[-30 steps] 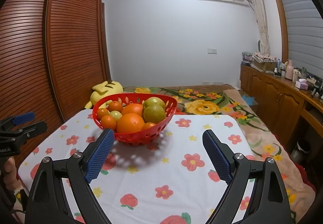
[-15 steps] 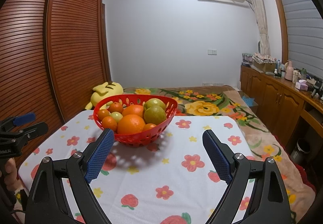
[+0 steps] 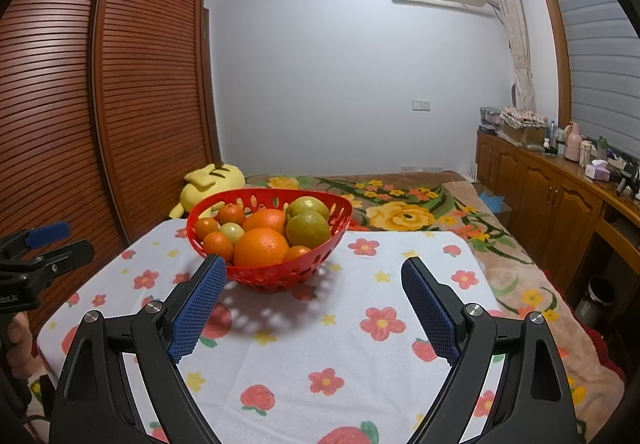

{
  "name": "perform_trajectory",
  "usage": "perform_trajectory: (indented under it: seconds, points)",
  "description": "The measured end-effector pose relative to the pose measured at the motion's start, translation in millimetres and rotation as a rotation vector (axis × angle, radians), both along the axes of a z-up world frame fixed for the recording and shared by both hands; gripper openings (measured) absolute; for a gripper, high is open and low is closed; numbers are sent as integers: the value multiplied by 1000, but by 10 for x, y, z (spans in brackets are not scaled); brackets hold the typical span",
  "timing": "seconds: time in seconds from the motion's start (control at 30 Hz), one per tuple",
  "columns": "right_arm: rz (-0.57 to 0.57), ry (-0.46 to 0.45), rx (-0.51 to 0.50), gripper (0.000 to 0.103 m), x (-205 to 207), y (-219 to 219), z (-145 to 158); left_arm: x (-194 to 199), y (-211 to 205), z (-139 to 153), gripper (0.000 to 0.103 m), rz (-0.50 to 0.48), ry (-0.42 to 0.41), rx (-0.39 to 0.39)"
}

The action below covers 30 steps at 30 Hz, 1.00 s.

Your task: Organize fruits

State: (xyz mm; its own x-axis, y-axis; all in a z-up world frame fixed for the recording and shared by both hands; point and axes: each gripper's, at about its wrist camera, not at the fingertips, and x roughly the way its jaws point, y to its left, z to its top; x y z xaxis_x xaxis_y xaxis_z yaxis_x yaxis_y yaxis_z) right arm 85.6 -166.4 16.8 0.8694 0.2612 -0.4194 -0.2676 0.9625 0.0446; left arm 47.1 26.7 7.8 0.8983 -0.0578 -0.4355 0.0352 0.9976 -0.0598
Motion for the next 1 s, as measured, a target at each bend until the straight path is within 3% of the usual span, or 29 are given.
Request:
perform_trajectory:
  seconds: [1.0]
  points:
    - [0, -6, -2, 91, 9, 13, 8, -31, -35, 45, 93, -5, -10, 3]
